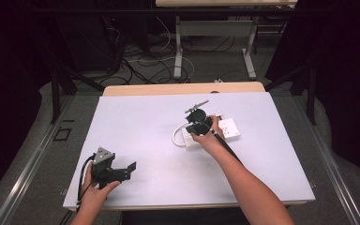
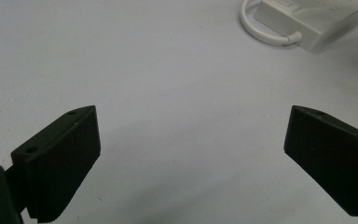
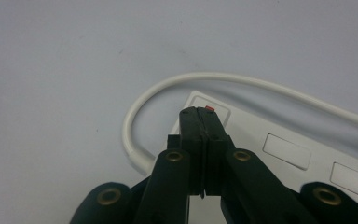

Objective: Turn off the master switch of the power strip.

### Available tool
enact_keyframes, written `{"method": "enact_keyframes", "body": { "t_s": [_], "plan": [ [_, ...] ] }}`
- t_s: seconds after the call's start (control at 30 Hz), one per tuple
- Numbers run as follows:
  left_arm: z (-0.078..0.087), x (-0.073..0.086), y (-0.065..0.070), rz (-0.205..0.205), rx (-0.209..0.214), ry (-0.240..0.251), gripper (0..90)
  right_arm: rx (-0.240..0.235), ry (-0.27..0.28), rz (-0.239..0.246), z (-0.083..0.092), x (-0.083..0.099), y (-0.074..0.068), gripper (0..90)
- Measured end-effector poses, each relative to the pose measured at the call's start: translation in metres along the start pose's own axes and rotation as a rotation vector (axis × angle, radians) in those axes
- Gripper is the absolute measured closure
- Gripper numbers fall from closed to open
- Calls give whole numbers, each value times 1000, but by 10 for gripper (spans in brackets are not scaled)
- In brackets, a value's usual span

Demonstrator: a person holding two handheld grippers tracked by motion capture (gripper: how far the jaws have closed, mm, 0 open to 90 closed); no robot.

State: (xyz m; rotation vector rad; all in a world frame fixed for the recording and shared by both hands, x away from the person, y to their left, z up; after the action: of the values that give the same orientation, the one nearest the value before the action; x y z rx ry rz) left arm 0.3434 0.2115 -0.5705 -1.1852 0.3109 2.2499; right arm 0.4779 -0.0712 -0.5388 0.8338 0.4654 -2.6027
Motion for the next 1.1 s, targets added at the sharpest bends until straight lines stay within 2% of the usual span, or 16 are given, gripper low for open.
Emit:
{"method": "enact_keyframes", "body": {
  "t_s": [0.03,0.13,0.17,0.2,0.5,0.57,0.6,0.63,0.67,0.7,0.77,0.83,0.9,0.93,1.0,1.1],
  "plan": [
    [0,0,0,1,0,0,35,-8,-2,12,-1,0,2,900],
    [0,0,0,2,0,1,36,-3,0,-8,-7,0,2,900],
    [0,0,-1,3,-1,1,36,-14,23,2,-9,-1,3,900],
    [0,0,0,8,-1,2,36,1,-5,-7,-9,0,3,900],
    [1,1,-1,10,0,2,36,9,6,2,-18,-2,2,900],
    [1,1,-1,10,-1,1,36,4,6,-14,-19,-2,1,900],
    [1,1,-1,7,-1,4,36,0,4,7,-21,-2,3,900],
    [1,1,-1,6,-2,4,36,8,-15,5,-21,-2,3,900],
    [1,1,-1,8,-3,6,36,-4,14,-1,-24,-2,3,900],
    [1,1,-1,8,-3,6,36,10,-9,-14,-23,-1,3,900],
    [1,1,-1,8,-3,6,36,12,-15,-15,-25,-1,4,900],
    [1,1,-2,8,-3,5,36,13,-2,-4,-27,-1,5,900],
    [1,1,-2,7,-2,3,36,7,-2,-15,-28,0,4,900],
    [1,1,-2,6,-2,3,36,17,-22,-16,-27,0,5,900],
    [1,1,-1,9,-8,10,36,5,4,-5,-29,-1,4,900],
    [2,1,-1,7,-2,1,36,15,-14,-1,-28,0,5,900]
  ]
}}
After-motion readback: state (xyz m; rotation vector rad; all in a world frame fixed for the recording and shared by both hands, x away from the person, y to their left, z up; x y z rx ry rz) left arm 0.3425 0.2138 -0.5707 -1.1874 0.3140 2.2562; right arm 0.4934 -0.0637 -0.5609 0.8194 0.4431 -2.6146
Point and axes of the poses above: each handheld gripper's, and its own axes: z roughly backward along the jaws, x roughly out of its underside, y roughly to its right, the point moved 5 cm from there along -z, roughly forward along the jaws, and after that the axes turned 13 degrees about -z, right-handed, at the moved point
